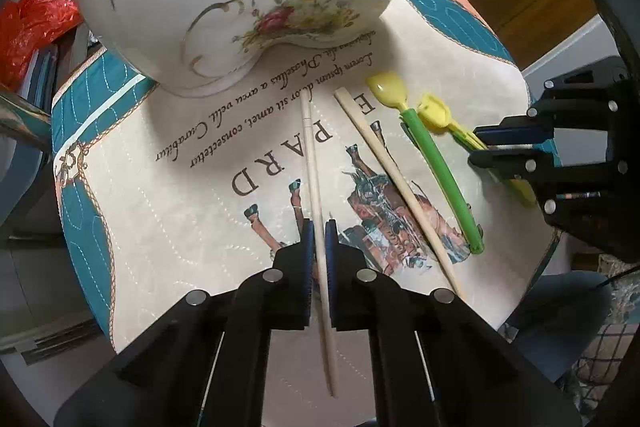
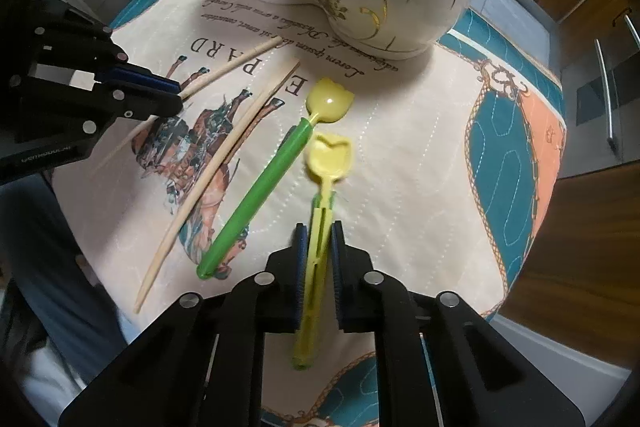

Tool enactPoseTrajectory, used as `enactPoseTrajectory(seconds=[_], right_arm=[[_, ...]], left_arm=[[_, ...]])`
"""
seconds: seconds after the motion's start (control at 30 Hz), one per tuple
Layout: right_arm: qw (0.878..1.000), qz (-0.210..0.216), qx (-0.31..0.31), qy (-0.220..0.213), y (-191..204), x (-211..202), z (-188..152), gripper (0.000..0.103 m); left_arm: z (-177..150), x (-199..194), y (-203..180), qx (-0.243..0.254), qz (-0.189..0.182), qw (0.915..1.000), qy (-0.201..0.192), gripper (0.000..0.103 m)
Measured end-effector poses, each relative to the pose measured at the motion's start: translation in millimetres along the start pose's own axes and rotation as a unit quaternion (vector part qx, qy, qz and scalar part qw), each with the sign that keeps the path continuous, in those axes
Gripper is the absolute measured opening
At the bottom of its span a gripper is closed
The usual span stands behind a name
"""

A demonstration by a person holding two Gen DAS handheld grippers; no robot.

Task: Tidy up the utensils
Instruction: 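Grasp a chopstick with the left tool while the right tool grasps a yellow plastic spoon, then lift the chopstick over the large compartment while the right tool lifts the yellow spoon over the small one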

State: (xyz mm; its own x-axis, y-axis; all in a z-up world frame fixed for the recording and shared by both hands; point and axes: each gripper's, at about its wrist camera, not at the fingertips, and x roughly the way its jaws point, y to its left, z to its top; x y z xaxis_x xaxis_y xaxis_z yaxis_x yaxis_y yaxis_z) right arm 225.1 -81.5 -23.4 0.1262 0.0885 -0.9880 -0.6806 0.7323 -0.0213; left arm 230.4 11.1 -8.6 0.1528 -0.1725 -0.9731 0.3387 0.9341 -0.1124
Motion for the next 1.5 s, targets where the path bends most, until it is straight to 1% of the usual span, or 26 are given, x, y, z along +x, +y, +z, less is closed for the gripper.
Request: enactPoseTrajectory(seconds=[0.1, 0.2, 0.27, 0.37, 0.4, 0.47, 0.53, 0.57, 0.63, 0.7, 0.73, 0.77, 0.8, 0.83, 0.9, 0.93, 1.03, 1.07, 1.1, 1.13, 1.17, 1.2, 1.3, 1.37, 1.4, 1.5], right_arm=[[1.000, -0.011, 0.003, -0.004, 0.4, -2.0, -1.0, 0.010], [1.000, -0.021, 0.008, -0.013, -3.8, -5.7, -5.7, 0.010], [0.999, -0.021, 0.018, -0.030, -9.5, -11.2, -9.7, 0.011], [0.996, -0.006, 0.037, -0.076, -20.4, -25.5, -16.9, 0.011], [0.994, 0.003, 0.045, -0.100, -23.0, -32.8, -19.9, 0.011], [0.989, 0.020, 0.056, -0.135, -27.9, -41.8, -26.2, 0.011], [0.984, 0.033, 0.066, -0.163, -34.2, -49.0, -32.5, 0.011], [0.981, 0.042, 0.072, -0.177, -37.1, -50.2, -34.2, 0.011], [0.975, 0.056, 0.083, -0.200, -40.5, -53.5, -36.8, 0.011], [0.967, 0.072, 0.092, -0.224, -44.2, -55.8, -39.8, 0.011], [0.964, 0.077, 0.095, -0.235, -48.2, -59.0, -39.6, 0.011], [0.961, 0.081, 0.100, -0.247, -49.3, -60.2, -40.2, 0.011], [0.958, 0.084, 0.102, -0.254, -49.3, -60.2, -40.3, 0.011], [0.955, 0.087, 0.104, -0.263, -48.8, -60.0, -39.1, 0.011], [0.949, 0.088, 0.108, -0.282, -48.4, -58.8, -37.7, 0.011], [0.946, 0.092, 0.109, -0.291, -46.4, -59.7, -38.2, 0.011], [0.936, 0.103, 0.115, -0.317, -48.5, -58.8, -37.0, 0.011], [0.932, 0.108, 0.117, -0.325, -49.4, -59.4, -35.6, 0.011], [0.930, 0.110, 0.118, -0.329, -49.8, -61.2, -34.4, 0.011], [0.929, 0.109, 0.118, -0.334, -49.5, -63.8, -31.8, 0.011], [0.926, 0.106, 0.115, -0.343, -49.5, -68.0, -28.3, 0.011], [0.924, 0.104, 0.114, -0.350, -49.5, -72.7, -26.9, 0.011], [0.916, 0.099, 0.113, -0.373, -51.1, -80.8, -20.7, 0.011], [0.909, 0.098, 0.118, -0.387, -52.7, -83.8, -17.5, 0.011], [0.904, 0.105, 0.121, -0.396, -53.5, -85.0, -15.1, 0.011], [0.895, 0.111, 0.119, -0.415, -52.1, -86.7, -7.6, 0.011]], left_arm=[[-11.1, -0.5, 3.1, -0.007, -0.004, 0.9999, -0.015, 0.005], [-24.2, -4.4, 4.7, -0.006, 0.004, 0.9994, -0.035, 0.005], [-32.2, -10.6, 6.8, -0.007, 0.013, 0.9983, -0.056, 0.005], [-48.8, -26.5, 11.7, -0.023, 0.003, 0.9944, -0.103, 0.005], [-53.5, -29.7, 14.1, -0.029, -0.002, 0.9929, -0.116, 0.005], [-65.6, -39.0, 23.3, -0.046, -0.014, 0.9869, -0.154, 0.005], [-74.5, -44.3, 29.1, -0.058, -0.019, 0.9822, -0.178, 0.004], [-74.1, -42.5, 25.1, -0.062, -0.022, 0.9803, -0.186, 0.004], [-81.8, -49.7, 31.2, -0.078, -0.038, 0.9732, -0.213, 0.004], [-88.6, -56.3, 40.5, -0.088, -0.056, 0.9629, -0.249, 0.004], [-89.1, -58.2, 35.6, -0.091, -0.058, 0.9587, -0.263, 0.004], [-92.2, -63.7, 37.3, -0.097, -0.060, 0.9515, -0.286, 0.004], [-93.1, -66.3, 40.1, -0.099, -0.061, 0.9474, -0.298, 0.004], [-95.4, -72.3, 42.7, -0.102, -0.057, 0.9394, -0.322, 0.004], [-97.4, -82.2, 43.6, -0.105, -0.046, 0.9303, -0.349, 0.005], [-97.7, -87.7, 45.2, -0.107, -0.042, 0.9227, -0.368, 0.005], [-97.6, -98.5, 49.9, -0.111, -0.037, 0.9075, -0.403, 0.005], [-95.9, -102.5, 50.7, -0.111, -0.036, 0.8998, -0.420, 0.005], [-94.6, -106.4, 51.9, -0.111, -0.038, 0.8948, -0.431, 0.005], [-91.6, -111.0, 52.7, -0.113, -0.040, 0.8874, -0.445, 0.004], [-89.2, -114.6, 53.0, -0.116, -0.039, 0.8820, -0.455, 0.005], [-84.8, -118.9, 53.3, -0.118, -0.041, 0.8741, -0.470, 0.005], [-74.1, -128.7, 54.0, -0.120, -0.040, 0.8598, -0.495, 0.005], [-68.6, -137.0, 54.4, -0.124, -0.038, 0.8455, -0.518, 0.005], [-65.3, -141.0, 54.3, -0.128, -0.036, 0.8379, -0.529, 0.005], [-55.3, -150.7, 52.1, -0.132, -0.029, 0.8183, -0.559, 0.005]])
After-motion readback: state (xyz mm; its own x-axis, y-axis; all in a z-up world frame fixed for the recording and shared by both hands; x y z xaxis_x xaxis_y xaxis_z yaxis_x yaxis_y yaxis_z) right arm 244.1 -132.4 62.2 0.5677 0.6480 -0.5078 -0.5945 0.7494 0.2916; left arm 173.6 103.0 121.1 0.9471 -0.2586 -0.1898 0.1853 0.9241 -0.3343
